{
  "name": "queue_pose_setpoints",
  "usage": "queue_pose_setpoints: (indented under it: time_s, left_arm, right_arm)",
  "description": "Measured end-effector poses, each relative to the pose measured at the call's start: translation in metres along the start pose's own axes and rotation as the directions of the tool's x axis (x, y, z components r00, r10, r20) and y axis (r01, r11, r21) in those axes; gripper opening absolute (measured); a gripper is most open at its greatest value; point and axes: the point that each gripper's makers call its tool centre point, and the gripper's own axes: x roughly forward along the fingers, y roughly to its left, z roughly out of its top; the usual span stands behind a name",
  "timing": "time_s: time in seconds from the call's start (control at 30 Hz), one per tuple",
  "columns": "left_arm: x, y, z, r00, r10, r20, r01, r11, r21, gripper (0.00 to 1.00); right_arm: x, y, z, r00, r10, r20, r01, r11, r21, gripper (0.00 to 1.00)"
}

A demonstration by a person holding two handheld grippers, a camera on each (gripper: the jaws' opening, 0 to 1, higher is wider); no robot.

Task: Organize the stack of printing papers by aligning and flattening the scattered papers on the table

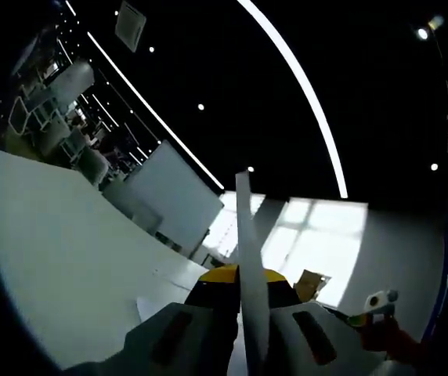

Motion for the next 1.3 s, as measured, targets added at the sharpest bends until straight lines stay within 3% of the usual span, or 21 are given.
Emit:
queue_pose_setpoints:
  time_s: [0.5, 1.3]
  left_arm:
    - [0.001, 0.002, 0.0, 1.0, 0.007, 0.005, -0.007, 1.0, -0.01, 0.06]
    - [0.0, 0.001, 0.001, 1.0, 0.007, 0.011, -0.007, 1.0, -0.017, 0.06]
  right_arm:
    - [-0.003, -0.02, 0.006, 0.996, -0.084, 0.028, 0.084, 0.996, -0.001, 0.44]
    - [-0.006, -0.033, 0.012, 0.985, -0.155, 0.077, 0.157, 0.987, -0.02, 0.74]
